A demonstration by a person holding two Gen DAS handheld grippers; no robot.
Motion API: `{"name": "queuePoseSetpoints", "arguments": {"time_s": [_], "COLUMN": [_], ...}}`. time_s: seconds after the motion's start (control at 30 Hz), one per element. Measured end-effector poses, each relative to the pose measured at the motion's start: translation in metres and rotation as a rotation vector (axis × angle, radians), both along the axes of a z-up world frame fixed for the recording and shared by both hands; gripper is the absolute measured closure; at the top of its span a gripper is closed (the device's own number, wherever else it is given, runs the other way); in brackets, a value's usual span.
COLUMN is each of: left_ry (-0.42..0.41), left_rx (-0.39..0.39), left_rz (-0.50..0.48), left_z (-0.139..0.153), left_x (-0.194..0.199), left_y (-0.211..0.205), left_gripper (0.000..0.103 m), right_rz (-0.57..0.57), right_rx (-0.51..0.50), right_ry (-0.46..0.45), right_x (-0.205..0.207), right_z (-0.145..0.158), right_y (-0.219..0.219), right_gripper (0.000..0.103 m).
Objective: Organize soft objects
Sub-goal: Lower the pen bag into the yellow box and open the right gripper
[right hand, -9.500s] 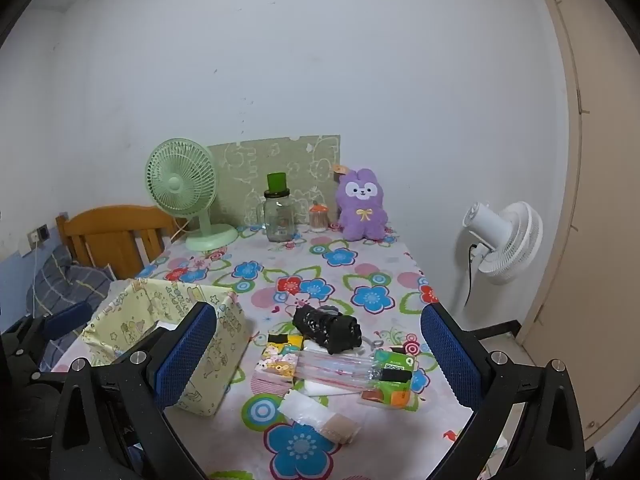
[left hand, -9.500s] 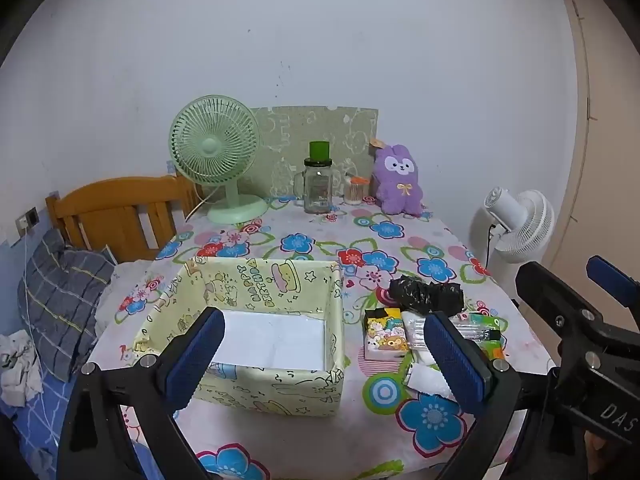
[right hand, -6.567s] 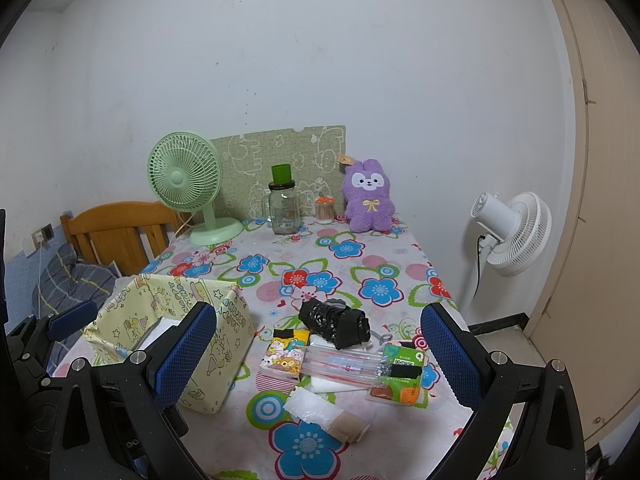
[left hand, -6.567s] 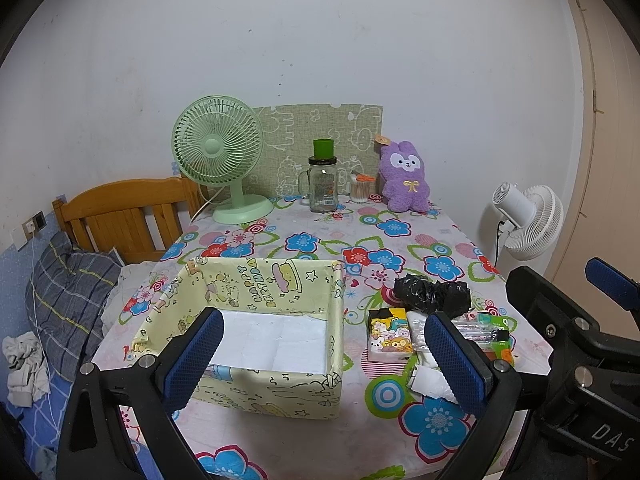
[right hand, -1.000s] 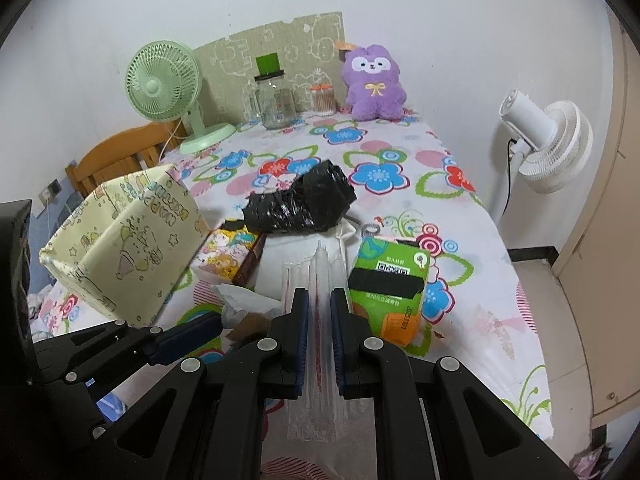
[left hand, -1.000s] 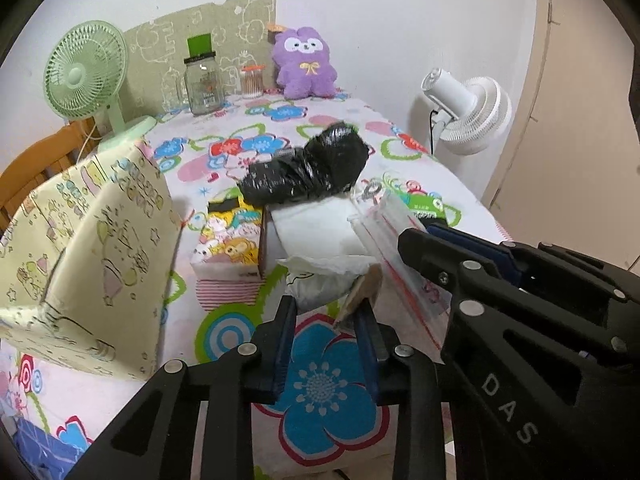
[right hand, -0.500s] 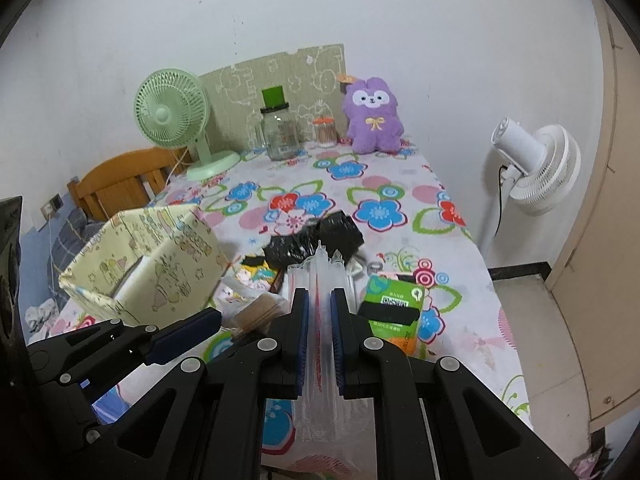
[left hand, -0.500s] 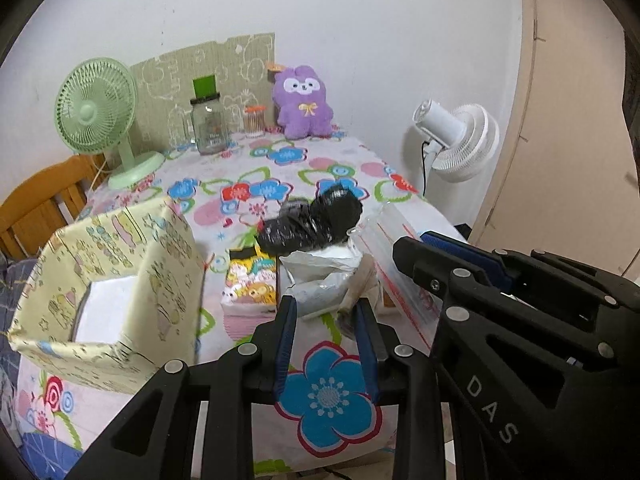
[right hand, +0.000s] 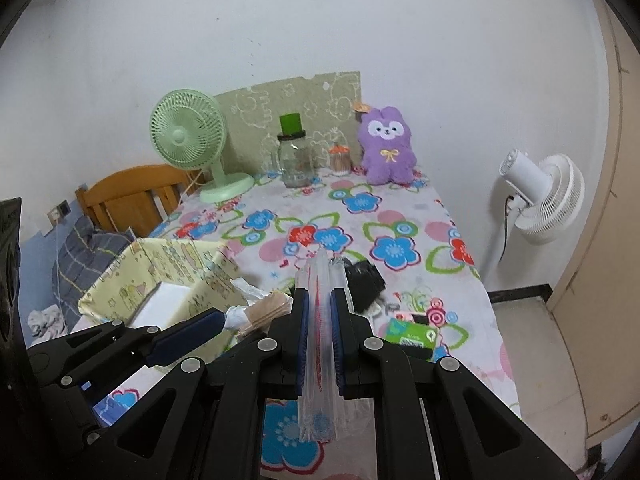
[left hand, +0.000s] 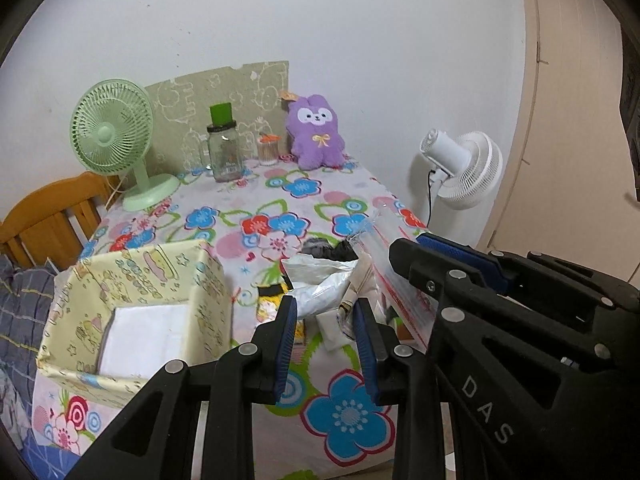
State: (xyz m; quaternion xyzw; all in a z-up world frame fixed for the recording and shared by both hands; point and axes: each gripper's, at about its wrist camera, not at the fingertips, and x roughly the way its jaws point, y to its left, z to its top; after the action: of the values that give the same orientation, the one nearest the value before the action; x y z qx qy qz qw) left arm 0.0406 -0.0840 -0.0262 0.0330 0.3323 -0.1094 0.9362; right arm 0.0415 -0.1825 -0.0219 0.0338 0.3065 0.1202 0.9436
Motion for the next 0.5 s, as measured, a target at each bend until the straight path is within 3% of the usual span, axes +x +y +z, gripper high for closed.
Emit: {"name": "queuePoseSetpoints", "arguments": {"time_s": [0.5], "left_ry": [-0.04], "left_rx": [-0.003], "left_rz": [0.062], "left_z": [0.024], "left_x": [0.011], "left_y": [0.042], "left_gripper": [0.074], "right_rz": [0.063], "right_rx": [-0.006], "right_ry": [-0.041], "right_x": [0.016], "right_z": [0.028], "right_y": [0.044], "right_gripper": [0.089]}}
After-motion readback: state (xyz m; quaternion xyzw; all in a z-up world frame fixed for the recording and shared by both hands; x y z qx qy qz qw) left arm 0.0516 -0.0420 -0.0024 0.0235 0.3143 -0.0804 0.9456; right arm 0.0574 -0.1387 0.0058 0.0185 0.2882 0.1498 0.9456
